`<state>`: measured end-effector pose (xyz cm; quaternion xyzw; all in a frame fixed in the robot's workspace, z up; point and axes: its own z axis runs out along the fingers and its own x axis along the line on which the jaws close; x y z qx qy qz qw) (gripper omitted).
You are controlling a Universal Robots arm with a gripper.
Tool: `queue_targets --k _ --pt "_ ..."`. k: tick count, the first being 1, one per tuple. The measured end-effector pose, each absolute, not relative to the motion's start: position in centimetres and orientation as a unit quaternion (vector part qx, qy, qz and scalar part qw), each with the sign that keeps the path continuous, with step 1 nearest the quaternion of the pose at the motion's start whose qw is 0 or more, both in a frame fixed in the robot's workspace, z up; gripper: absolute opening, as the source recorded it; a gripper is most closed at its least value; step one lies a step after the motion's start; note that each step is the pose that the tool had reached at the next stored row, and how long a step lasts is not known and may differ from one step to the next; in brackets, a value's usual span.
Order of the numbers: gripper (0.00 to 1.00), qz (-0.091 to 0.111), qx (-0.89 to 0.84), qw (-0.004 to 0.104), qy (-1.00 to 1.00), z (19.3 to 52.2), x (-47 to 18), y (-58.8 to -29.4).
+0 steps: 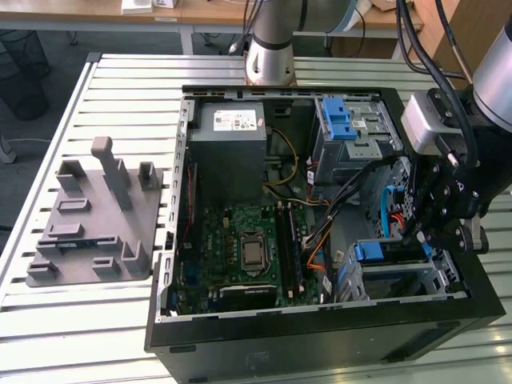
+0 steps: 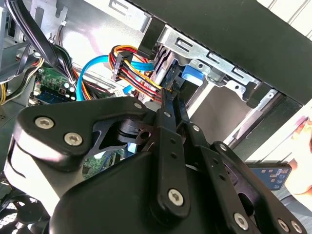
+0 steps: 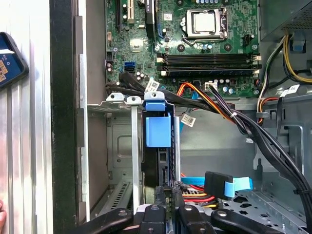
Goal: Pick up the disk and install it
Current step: 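Insert the first disk wire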
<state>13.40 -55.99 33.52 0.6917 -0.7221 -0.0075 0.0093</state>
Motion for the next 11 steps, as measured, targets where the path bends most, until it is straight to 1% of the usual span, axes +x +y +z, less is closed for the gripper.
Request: queue_targets --k 11 --pt "0.17 -0.008 0.692 0.009 -0.722 33.0 13.4 -55.99"
